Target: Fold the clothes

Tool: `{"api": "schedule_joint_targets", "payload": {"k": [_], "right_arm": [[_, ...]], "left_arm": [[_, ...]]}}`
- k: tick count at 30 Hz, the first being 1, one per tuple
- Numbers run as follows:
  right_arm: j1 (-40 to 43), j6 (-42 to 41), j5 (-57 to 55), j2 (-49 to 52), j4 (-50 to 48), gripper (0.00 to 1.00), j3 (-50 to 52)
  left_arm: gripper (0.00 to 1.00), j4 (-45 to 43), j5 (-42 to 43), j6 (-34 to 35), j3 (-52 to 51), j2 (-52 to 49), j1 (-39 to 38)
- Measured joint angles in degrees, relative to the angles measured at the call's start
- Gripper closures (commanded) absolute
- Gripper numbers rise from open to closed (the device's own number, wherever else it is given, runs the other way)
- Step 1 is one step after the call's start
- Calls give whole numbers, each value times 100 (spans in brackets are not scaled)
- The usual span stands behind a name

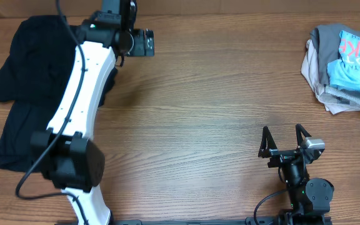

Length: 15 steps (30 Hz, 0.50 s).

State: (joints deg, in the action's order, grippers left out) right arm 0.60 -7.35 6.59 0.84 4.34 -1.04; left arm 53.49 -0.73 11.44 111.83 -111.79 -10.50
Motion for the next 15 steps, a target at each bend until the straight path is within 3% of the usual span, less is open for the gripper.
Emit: {"api": "schedule_joint_targets", "payload": {"k": [6, 15], "right_arm": [[0, -7, 0, 0, 4, 0, 0], [0, -11, 0, 0, 2, 0, 0]], "left_arm": [[0, -1322, -2, 0, -754, 1239, 0], [0, -4063, 31, 0, -4207, 3495, 269]]}}
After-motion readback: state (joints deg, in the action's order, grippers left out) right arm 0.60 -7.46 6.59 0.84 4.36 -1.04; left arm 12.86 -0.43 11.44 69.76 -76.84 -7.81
